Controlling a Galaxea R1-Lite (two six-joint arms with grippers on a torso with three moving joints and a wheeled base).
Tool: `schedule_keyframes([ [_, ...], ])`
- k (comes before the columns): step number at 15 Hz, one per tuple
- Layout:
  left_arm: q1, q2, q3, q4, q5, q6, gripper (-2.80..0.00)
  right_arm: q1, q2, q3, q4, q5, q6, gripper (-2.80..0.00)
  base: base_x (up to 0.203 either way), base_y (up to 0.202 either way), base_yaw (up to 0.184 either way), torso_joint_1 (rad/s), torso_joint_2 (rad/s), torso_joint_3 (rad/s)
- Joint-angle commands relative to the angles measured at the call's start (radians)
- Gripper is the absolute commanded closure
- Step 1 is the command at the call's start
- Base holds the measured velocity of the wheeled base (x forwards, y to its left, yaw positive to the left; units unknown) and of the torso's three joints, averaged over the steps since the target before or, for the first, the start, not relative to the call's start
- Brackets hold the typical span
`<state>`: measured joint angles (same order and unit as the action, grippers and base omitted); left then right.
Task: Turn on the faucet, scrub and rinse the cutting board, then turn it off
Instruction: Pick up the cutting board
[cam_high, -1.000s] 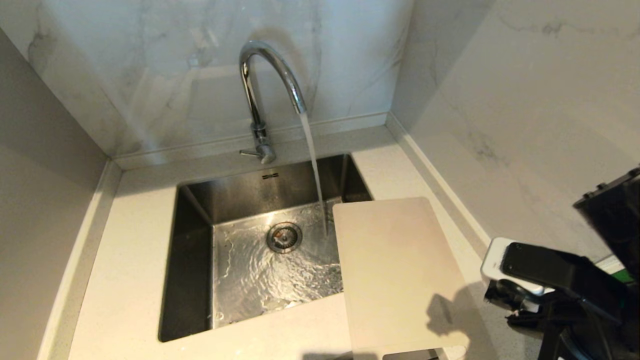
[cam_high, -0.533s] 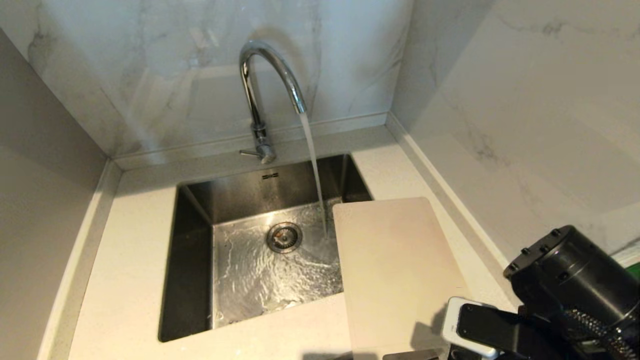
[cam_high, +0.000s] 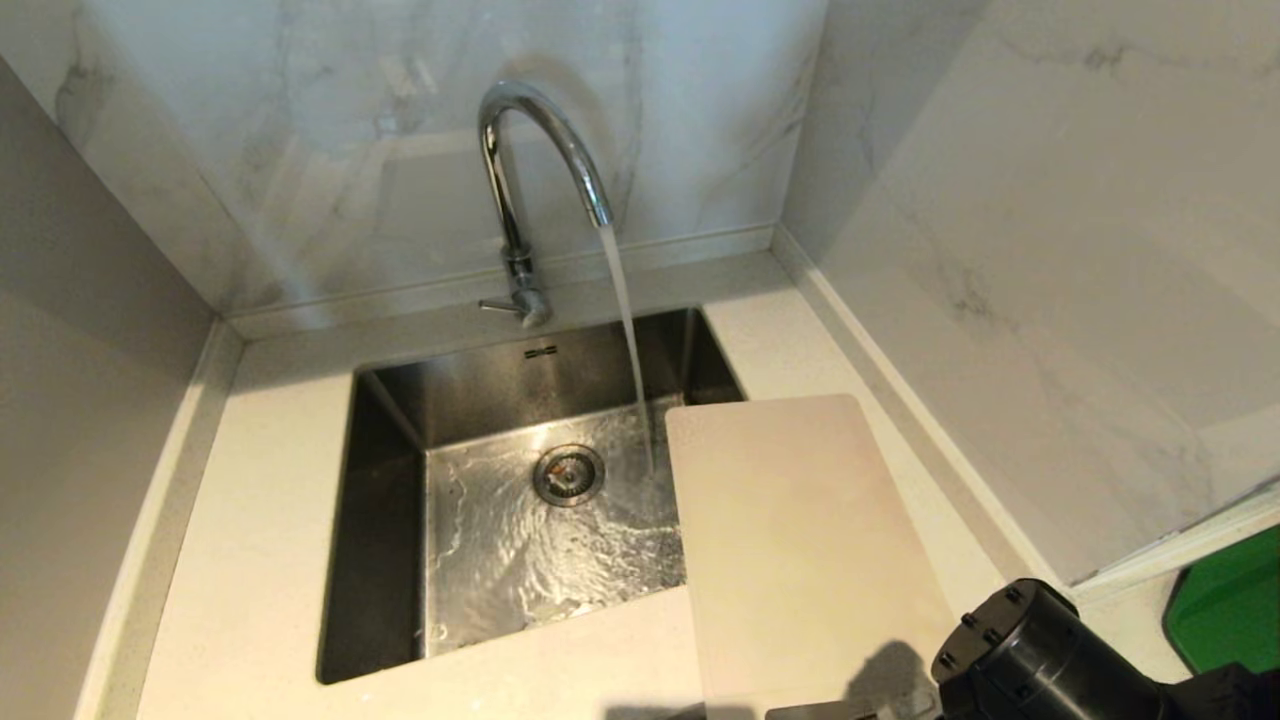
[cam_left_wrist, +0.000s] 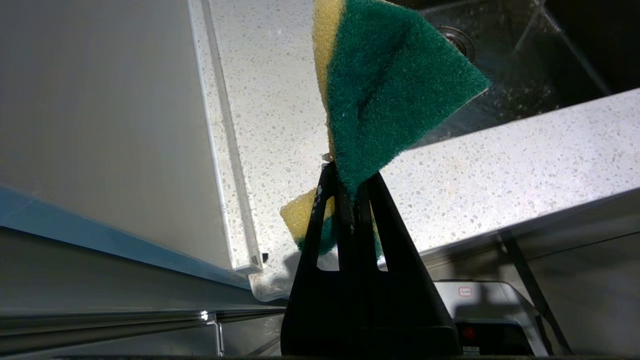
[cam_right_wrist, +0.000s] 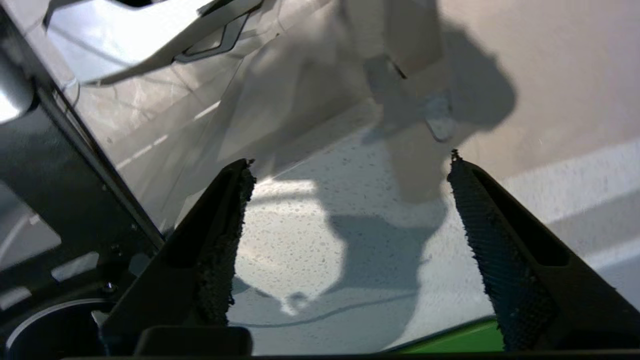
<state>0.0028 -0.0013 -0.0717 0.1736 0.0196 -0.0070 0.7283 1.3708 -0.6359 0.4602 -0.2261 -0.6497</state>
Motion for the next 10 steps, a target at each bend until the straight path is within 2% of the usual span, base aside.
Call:
schedule_keyframes([
  [1, 0.0, 0.0, 0.0, 0.001, 0.0, -0.001, 0.0, 0.002, 0.014, 0.017, -0.001, 0.033, -0.037, -2.8, 0.0, 0.0, 0.0, 0.0, 0.0, 0.0],
  [3, 0.0, 0.0, 0.0, 0.001, 0.0, 0.001, 0.0, 0.002, 0.029, 0.035, -0.028, 0.04, -0.076, -2.8, 0.0, 0.0, 0.0, 0.0, 0.0, 0.0],
  [7, 0.0, 0.0, 0.0, 0.001, 0.0, 0.0, 0.0, 0.002, 0.114, 0.127, -0.237, 0.067, -0.156, -2.8, 0.0, 0.0, 0.0, 0.0, 0.0, 0.0],
  [10, 0.0, 0.0, 0.0, 0.001, 0.0, -0.001, 0.0, -0.001, 0.157, 0.177, -0.354, 0.127, -0.239, -2.8, 0.0, 0.0, 0.0, 0.0, 0.0, 0.0],
])
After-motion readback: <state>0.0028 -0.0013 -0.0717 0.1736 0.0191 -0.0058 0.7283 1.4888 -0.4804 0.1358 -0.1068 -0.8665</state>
